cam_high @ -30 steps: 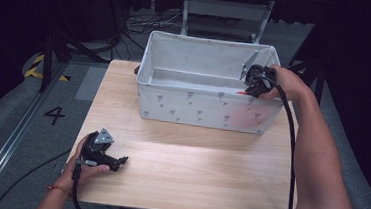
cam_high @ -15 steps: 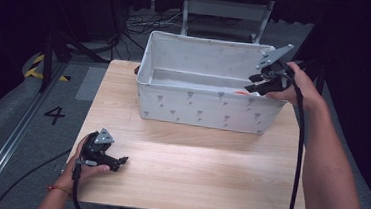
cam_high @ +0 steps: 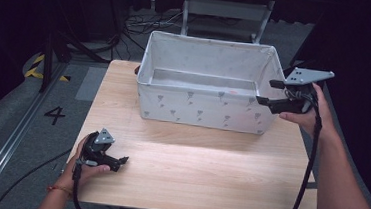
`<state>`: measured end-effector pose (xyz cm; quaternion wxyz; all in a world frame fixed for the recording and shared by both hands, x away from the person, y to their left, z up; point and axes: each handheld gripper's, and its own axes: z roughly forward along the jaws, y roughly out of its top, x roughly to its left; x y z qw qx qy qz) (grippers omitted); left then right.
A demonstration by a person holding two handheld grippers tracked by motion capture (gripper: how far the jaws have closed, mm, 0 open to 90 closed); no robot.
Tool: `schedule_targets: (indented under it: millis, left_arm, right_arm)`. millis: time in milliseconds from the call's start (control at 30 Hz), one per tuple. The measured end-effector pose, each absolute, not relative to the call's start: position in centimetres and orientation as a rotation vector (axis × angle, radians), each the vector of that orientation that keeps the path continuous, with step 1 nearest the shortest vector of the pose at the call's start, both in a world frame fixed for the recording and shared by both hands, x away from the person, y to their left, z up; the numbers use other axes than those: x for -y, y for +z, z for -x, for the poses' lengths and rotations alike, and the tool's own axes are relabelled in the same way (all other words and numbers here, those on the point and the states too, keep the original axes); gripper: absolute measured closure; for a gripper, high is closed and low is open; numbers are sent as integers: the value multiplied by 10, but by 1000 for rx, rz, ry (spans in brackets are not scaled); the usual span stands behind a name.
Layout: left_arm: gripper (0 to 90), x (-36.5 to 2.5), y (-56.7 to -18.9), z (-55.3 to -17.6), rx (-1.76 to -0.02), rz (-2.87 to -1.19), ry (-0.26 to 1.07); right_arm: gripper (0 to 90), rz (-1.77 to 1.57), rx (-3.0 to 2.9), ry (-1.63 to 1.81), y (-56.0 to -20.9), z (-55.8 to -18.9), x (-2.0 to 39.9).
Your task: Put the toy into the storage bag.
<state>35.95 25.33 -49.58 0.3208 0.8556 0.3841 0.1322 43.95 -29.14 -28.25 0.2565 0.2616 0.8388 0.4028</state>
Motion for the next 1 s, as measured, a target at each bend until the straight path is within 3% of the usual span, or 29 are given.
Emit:
schedule_targets:
  millis: [567, 1000]
  left_arm:
    - [2, -253, -496, -359, -1012, -2247, 349]
    - [2, -253, -496, -359, -1022, -2243, 352]
  right_arm:
    - [243, -743, -2148, 1025, -322, -378, 317]
    - [213, -796, -2177, 907, -381, -349, 331]
